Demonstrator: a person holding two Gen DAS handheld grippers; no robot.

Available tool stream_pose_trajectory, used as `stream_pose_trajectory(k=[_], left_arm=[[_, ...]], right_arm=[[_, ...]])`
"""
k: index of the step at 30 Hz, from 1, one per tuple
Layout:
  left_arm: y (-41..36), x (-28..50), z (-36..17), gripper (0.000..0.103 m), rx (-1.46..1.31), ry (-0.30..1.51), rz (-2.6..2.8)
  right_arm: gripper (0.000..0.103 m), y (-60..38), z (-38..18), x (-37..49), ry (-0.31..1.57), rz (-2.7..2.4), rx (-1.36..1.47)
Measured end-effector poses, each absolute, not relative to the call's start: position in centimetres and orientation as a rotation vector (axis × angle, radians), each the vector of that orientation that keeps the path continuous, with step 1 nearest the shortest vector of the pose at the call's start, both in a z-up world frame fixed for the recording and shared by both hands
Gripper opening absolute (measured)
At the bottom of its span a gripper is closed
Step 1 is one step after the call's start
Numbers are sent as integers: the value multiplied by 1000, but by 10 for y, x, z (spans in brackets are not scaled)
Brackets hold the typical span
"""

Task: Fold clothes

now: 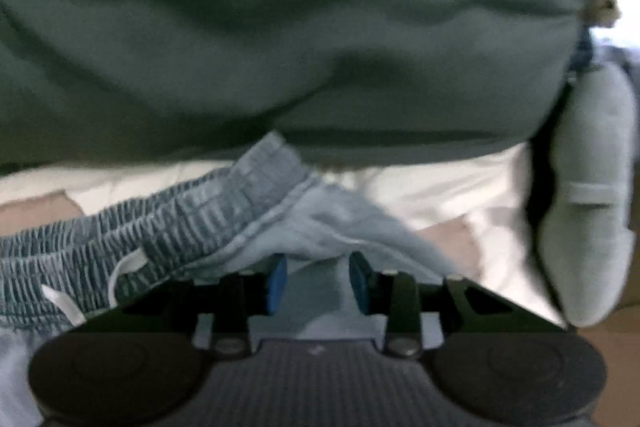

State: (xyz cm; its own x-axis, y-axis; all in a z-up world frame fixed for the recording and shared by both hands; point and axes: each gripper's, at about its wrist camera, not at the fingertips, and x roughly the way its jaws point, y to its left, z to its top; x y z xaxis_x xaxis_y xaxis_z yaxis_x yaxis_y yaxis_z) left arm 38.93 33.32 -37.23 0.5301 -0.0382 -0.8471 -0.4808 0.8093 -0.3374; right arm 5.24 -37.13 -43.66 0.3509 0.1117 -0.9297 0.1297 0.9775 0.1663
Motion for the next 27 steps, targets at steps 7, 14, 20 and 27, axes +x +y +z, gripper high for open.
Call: stream_pose_trajectory(k=[7, 14, 20, 27], left_arm=[[345, 404, -380, 23, -607, 944, 295], [359, 415, -404, 13, -644, 909, 289], [363, 405, -386, 10, -668, 826, 260], [341, 398, -367, 15, -411, 915, 141]], right_arm=[[73, -373, -437, 52, 1214, -13, 225], [73, -372, -436, 54, 1218, -9, 208], [74, -370, -436, 56, 1229, -8, 197], [79, -367, -437, 57, 1232, 0, 186]])
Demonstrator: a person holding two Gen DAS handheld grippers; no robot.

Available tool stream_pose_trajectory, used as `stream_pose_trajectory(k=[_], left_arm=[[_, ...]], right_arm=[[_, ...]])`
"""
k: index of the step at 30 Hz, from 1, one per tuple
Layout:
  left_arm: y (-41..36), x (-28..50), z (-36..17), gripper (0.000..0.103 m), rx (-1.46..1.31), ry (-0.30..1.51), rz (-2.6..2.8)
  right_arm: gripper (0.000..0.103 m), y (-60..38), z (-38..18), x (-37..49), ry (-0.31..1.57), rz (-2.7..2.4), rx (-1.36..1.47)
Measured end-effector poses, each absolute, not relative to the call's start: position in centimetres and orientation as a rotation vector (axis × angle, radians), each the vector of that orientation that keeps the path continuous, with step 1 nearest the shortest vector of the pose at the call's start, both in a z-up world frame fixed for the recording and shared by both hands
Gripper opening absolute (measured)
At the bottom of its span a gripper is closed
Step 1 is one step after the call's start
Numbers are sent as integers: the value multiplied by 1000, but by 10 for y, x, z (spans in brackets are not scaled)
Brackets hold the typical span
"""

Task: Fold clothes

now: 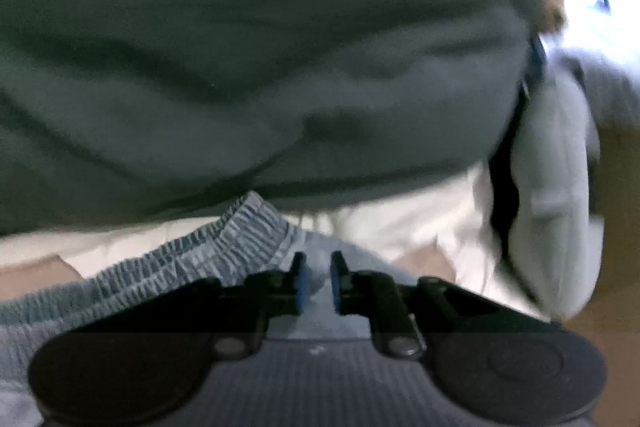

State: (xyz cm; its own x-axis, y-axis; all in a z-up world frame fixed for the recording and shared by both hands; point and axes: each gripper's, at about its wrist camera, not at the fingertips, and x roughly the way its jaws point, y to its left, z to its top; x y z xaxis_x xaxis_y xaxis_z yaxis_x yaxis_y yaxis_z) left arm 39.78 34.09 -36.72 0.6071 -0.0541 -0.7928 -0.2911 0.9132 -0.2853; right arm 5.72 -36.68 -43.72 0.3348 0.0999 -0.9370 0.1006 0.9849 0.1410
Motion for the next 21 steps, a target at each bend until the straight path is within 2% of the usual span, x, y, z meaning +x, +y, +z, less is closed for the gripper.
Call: stream_pose_trajectory(k=[7, 21], left_arm=[[316, 391, -370, 16, -42, 929, 54], [304, 401, -397, 6, 65, 937, 78]], right_arm=[[79, -367, -437, 57, 1230, 2, 193], [79, -364, -435, 58, 1239, -4, 188]])
